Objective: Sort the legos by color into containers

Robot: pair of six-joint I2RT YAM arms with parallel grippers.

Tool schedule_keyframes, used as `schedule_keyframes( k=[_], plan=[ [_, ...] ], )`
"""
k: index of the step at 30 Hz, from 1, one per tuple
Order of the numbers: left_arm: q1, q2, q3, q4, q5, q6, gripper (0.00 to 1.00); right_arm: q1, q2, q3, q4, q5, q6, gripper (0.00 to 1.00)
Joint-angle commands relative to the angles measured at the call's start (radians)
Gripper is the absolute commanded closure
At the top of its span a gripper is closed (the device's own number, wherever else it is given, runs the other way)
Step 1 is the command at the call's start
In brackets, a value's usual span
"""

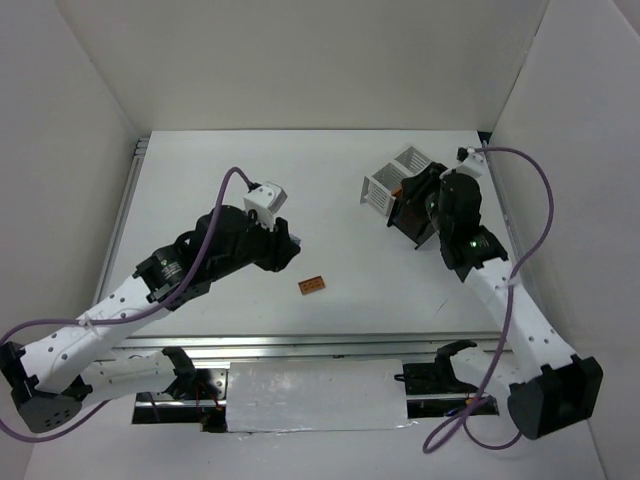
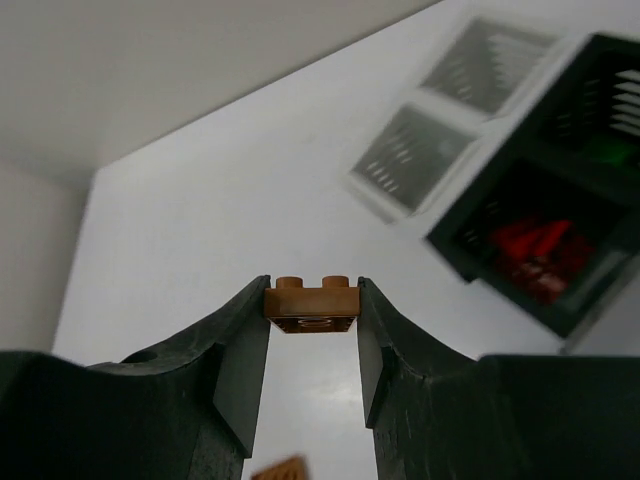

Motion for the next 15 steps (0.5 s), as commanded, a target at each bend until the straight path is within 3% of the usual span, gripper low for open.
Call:
schedule_keyframes(
  k=[1,7,11,15],
  plan=[
    [0.006,-0.036,0.048,-0.216,-0.248,-0.023,1.00,-0.063,0.133,0.127,-0.124,0.381,0.015,1.00],
    [0.009,-0.090,0.022,-0.332,-0.307,-0.003,1.00,-0.140,0.473,0.489,-0.157,0.419,-0.029,1.00],
    [0.009,-0.147,-0.067,-0.308,-0.319,0.017,1.00,-0.151,0.740,0.738,-0.250,0.454,-0.074,1.00],
    [0.009,-0.182,-0.123,-0.276,-0.341,0.002,1.00,-0.160,0.888,0.910,-0.314,0.459,-0.106,1.00]
  ],
)
